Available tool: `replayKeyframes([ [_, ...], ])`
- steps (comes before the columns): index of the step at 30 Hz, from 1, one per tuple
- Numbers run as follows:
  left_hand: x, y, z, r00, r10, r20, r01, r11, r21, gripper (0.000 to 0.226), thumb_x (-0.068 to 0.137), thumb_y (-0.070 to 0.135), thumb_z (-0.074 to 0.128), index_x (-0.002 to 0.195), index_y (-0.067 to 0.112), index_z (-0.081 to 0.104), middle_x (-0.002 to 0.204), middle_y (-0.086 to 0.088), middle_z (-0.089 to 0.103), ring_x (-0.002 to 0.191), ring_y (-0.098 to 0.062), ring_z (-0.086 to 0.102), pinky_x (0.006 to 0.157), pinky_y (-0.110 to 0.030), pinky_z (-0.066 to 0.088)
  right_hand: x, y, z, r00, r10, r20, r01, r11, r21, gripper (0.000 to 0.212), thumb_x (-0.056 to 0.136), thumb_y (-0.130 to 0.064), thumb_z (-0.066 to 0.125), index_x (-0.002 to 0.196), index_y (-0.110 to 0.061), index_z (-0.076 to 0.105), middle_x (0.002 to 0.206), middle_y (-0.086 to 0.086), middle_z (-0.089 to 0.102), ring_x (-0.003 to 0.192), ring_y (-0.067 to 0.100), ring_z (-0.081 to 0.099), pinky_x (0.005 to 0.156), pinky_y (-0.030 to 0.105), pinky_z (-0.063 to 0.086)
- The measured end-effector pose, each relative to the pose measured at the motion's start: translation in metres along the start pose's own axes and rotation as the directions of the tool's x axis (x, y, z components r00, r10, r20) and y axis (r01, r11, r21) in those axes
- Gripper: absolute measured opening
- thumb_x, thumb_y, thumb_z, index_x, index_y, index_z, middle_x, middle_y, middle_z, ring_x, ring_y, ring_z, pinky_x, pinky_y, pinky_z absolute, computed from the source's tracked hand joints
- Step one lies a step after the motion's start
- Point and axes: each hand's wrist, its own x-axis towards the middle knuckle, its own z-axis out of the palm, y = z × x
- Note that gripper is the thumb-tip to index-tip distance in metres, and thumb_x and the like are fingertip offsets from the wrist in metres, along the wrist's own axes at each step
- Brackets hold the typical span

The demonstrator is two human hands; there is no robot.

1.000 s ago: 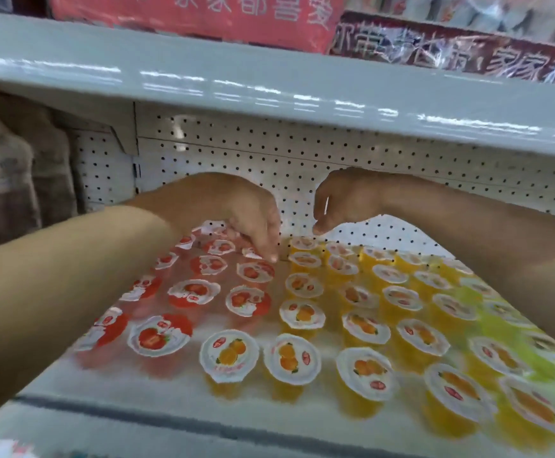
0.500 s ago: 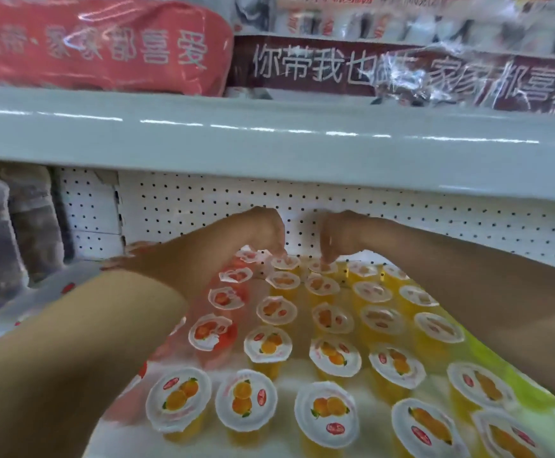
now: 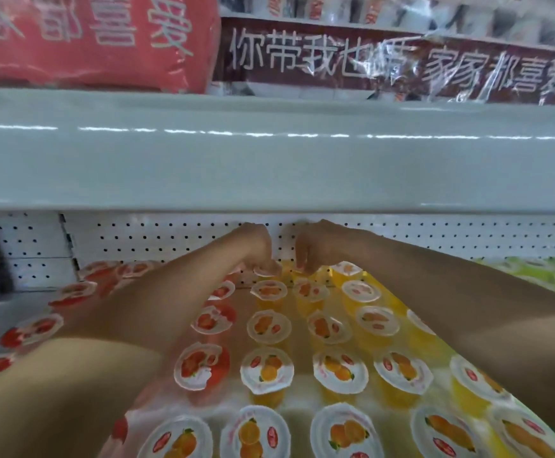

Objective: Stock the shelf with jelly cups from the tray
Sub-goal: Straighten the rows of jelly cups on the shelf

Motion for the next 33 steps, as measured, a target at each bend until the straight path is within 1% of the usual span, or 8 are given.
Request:
replayKeyframes([
  [3,0.0,0.003,0.001,1.0,-0.01,-0.016,0.009,1.0,-0.004,0.041,0.084,0.049,0.065,0.087,0.009,0.073,0.09,-0.004,0.076,0.073,-0.018,0.067,0.057,-0.022,0.045,0.002,-0.002,0.001,1.0,0.0,-0.008,0.0,1.0,-0.02,0.028,0.08,-0.033,0.076,0.104,-0.018,0.073,0.106,0.001,0.072,0.097,0.02,0.066,0.087,0.035,0.055],
  [8,0.0,0.003,0.0,0.996,-0.074,-0.041,0.072,0.997,-0.027,0.036,0.081,0.038,0.067,0.059,0.015,0.051,0.083,-0.005,0.074,0.054,-0.011,0.059,0.055,-0.022,0.047,-0.001,-0.002,0.002,1.0,-0.012,-0.017,0.012,1.0,-0.026,0.033,0.081,-0.036,0.076,0.107,-0.015,0.072,0.106,0.002,0.071,0.097,0.021,0.065,0.087,0.035,0.055],
  [11,-0.006,0.005,0.001,0.994,-0.093,-0.051,0.094,0.996,0.01,0.037,0.084,0.038,0.065,0.062,0.014,0.048,0.078,-0.003,0.065,0.053,-0.013,0.045,0.054,-0.023,0.041,-0.006,0.003,0.001,0.998,-0.025,-0.052,0.024,0.999,-0.022,0.039,0.082,-0.041,0.074,0.107,-0.012,0.072,0.108,0.004,0.07,0.097,0.023,0.065,0.084,0.035,0.055],
  [14,-0.014,0.003,-0.006,0.991,-0.1,-0.094,0.101,0.995,0.009,0.049,0.081,0.055,0.069,0.066,0.012,0.051,0.071,0.001,0.056,0.058,-0.013,0.048,0.065,-0.026,0.045,-0.019,0.006,-0.006,0.994,-0.052,-0.1,0.057,0.997,0.046,0.04,0.079,-0.047,0.074,0.102,-0.014,0.074,0.107,0.003,0.071,0.096,0.022,0.066,0.085,0.038,0.056],
  [17,-0.027,0.004,-0.016,1.0,-0.022,-0.008,0.021,0.996,-0.085,0.044,0.077,0.054,0.076,0.071,0.013,0.059,0.075,-0.001,0.068,0.062,-0.013,0.062,0.069,-0.027,0.051,-0.036,0.004,-0.013,0.995,-0.096,0.02,0.095,0.993,0.064,0.048,0.078,-0.056,0.072,0.105,-0.016,0.074,0.111,0.001,0.069,0.104,0.022,0.063,0.092,0.038,0.053],
  [20,-0.036,0.012,-0.012,0.994,0.025,0.103,-0.012,0.992,-0.128,0.037,0.078,0.044,0.078,0.07,0.012,0.062,0.066,0.001,0.062,0.053,-0.01,0.063,0.052,-0.021,0.048,-0.048,-0.003,-0.013,0.985,-0.097,0.14,0.095,0.995,0.025,0.055,0.075,-0.064,0.07,0.107,-0.02,0.072,0.121,-0.001,0.065,0.109,0.02,0.06,0.097,0.041,0.051],
  [24,-0.037,0.02,0.001,0.996,0.007,0.09,-0.001,0.998,-0.067,0.038,0.074,0.045,0.08,0.073,0.012,0.063,0.064,0.0,0.053,0.056,-0.018,0.053,0.054,-0.024,0.045,-0.053,-0.011,-0.008,0.987,-0.093,0.133,0.096,0.995,-0.022,0.049,0.081,-0.054,0.07,0.111,-0.016,0.071,0.129,0.004,0.063,0.114,0.023,0.059,0.099,0.041,0.05],
  [33,-0.048,0.025,0.002,0.997,0.012,0.078,-0.009,0.999,-0.046,0.031,0.076,0.037,0.077,0.086,0.007,0.072,0.076,0.001,0.063,0.068,-0.016,0.062,0.057,-0.024,0.049,-0.058,-0.011,-0.009,0.986,-0.087,0.142,0.091,0.995,-0.028,0.044,0.082,-0.04,0.074,0.121,-0.018,0.068,0.117,-0.001,0.067,0.108,0.02,0.062,0.095,0.035,0.052],
])
